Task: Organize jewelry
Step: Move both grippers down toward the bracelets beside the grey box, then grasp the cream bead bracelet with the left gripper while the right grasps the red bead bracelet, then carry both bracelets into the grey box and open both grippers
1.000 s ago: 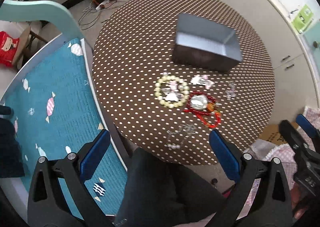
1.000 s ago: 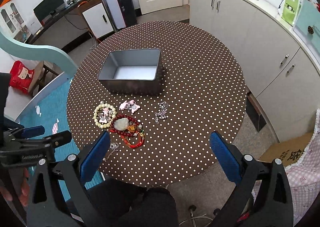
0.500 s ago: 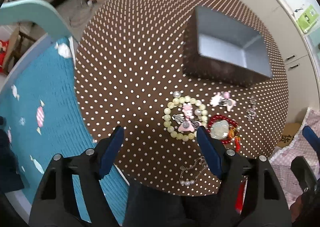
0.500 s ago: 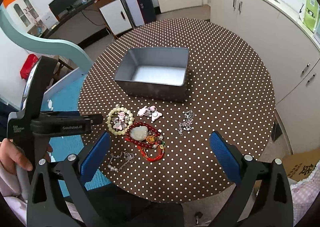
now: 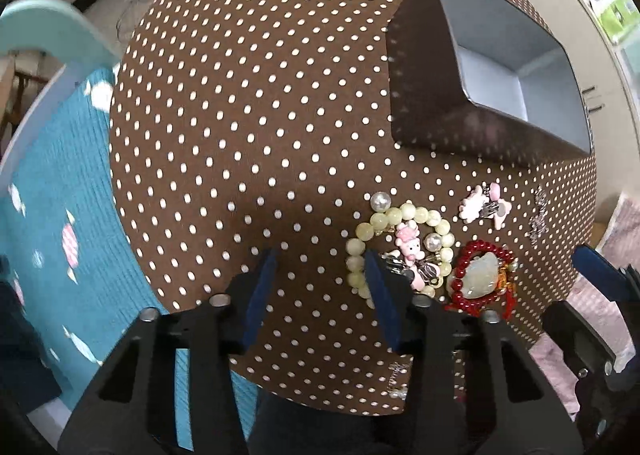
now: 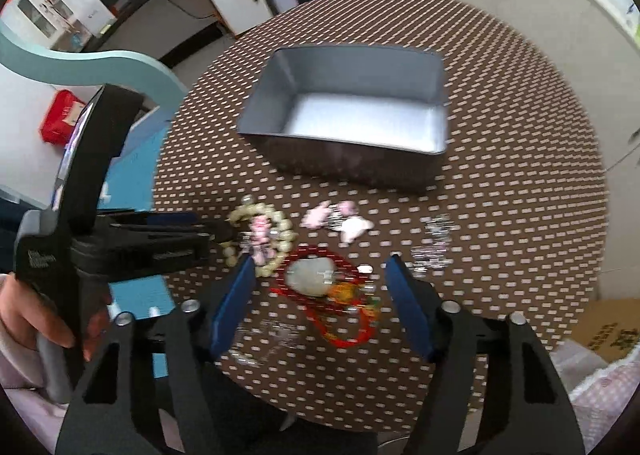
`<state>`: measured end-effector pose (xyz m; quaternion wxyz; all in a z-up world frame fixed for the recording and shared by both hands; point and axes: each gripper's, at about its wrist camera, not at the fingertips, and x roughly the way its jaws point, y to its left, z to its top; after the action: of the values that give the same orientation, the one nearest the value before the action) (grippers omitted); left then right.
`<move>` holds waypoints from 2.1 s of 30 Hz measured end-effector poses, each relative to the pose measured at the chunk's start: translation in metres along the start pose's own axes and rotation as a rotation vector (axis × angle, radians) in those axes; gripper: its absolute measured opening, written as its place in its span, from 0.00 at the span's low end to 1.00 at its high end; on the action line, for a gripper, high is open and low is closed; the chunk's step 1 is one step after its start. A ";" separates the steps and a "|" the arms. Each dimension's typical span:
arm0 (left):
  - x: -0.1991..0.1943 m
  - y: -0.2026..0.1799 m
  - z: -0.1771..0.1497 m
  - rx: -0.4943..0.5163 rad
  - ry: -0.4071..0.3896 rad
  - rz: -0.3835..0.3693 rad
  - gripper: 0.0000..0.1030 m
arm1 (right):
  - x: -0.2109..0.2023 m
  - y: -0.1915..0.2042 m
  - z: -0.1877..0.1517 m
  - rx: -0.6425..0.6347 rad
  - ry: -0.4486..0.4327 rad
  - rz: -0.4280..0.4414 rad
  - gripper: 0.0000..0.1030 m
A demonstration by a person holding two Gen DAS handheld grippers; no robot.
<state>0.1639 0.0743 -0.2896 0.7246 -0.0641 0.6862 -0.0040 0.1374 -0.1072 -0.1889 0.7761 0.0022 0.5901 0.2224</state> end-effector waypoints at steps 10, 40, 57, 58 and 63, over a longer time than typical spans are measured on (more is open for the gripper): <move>0.002 0.020 0.005 -0.022 0.005 0.016 0.09 | 0.040 0.024 -0.003 -0.093 0.116 0.057 0.27; -0.072 0.020 -0.004 -0.062 -0.152 -0.234 0.09 | -0.004 0.000 -0.008 -0.052 -0.002 0.027 0.07; -0.116 0.003 -0.004 -0.051 -0.265 -0.333 0.09 | -0.069 -0.006 0.017 0.066 -0.154 0.097 0.07; -0.120 0.002 -0.003 -0.048 -0.273 -0.335 0.09 | -0.074 -0.007 0.019 0.069 -0.164 0.098 0.07; -0.141 -0.010 0.009 -0.008 -0.316 -0.356 0.09 | -0.087 -0.012 0.033 0.074 -0.224 0.111 0.07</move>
<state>0.1656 0.0782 -0.1481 0.8105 -0.1867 0.5423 -0.1187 0.1535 -0.1398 -0.1026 0.8231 0.0884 0.5063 0.2413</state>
